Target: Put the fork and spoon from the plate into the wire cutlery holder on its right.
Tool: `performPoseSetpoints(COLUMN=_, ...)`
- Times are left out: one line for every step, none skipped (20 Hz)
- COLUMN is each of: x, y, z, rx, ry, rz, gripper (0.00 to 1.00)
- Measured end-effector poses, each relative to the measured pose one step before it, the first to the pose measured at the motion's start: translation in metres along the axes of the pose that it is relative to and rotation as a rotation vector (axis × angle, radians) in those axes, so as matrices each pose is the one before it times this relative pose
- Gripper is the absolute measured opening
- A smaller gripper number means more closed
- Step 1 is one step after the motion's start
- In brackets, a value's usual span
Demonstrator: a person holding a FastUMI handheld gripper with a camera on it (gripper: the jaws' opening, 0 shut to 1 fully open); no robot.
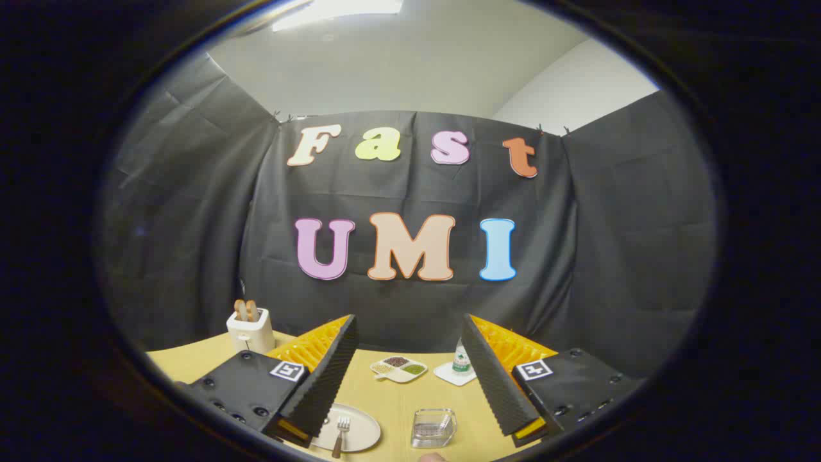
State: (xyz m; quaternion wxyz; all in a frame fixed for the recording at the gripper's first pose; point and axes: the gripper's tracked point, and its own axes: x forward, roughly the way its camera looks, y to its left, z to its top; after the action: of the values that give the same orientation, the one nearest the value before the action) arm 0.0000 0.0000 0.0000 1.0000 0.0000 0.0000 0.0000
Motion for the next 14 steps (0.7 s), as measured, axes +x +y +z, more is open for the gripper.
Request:
performPoseSetpoints(x=0.00208, y=0.00220, z=-0.00055, rx=0.00805, ry=0.00440, rz=0.00812, gripper=1.00)
performPoseSetpoints(x=0.00164, y=0.00303, z=-0.00182, rx=0.00699, ry=0.00543, rz=0.01013, gripper=1.00)
performPoseSetpoints(x=0.00260, y=0.00248, z=-0.00047, rx=0.00174, ry=0.00723, rz=0.01186, gripper=1.00)
performPoseSetpoints(x=0.00077, y=0.00182, z=-0.00068, rx=-0.00348, ry=0.00313, rz=0.00697, gripper=1.00)
performPoseSetpoints(x=0.00100, y=0.00095, z=0.00101, rx=-0.00358, ry=-0.00143, rz=0.00764, gripper=1.00)
performPoseSetpoints(x=0.00067, y=0.00383, z=0.00048, rx=-0.00282, ry=0.00000, rz=0.01043, gripper=1.00)
performPoseSetpoints(x=0.00126, y=0.00348, z=-0.00121, rx=-0.00115, ry=0.00531, rz=0.01157, gripper=1.00)
performPoseSetpoints(x=0.00063, y=0.00434, z=-0.00340, rx=-0.00095, ry=0.00873, rz=0.01467, gripper=1.00)
performPoseSetpoints(x=0.00071, y=0.00352, z=-0.00096, rx=-0.00336, ry=0.00246, rz=0.00946, gripper=1.00)
performPoseSetpoints(x=0.00041, y=0.00047, z=0.00204, rx=-0.00270, ry=-0.00255, rz=-0.00010, gripper=1.00)
performPoseSetpoints(x=0.00058, y=0.00098, z=0.00092, rx=0.00377, ry=-0.00162, rz=0.00188, gripper=1.00)
performPoseSetpoints(x=-0.00069, y=0.00349, z=-0.00126, rx=0.00875, ry=-0.00120, rz=0.00555, gripper=1.00)
performPoseSetpoints(x=0.00021, y=0.00331, z=0.00013, rx=0.00728, ry=-0.00183, rz=0.00490, gripper=1.00)
performPoseSetpoints(x=0.00041, y=0.00060, z=-0.00056, rx=0.00247, ry=-0.00018, rz=-0.00055, gripper=1.00)
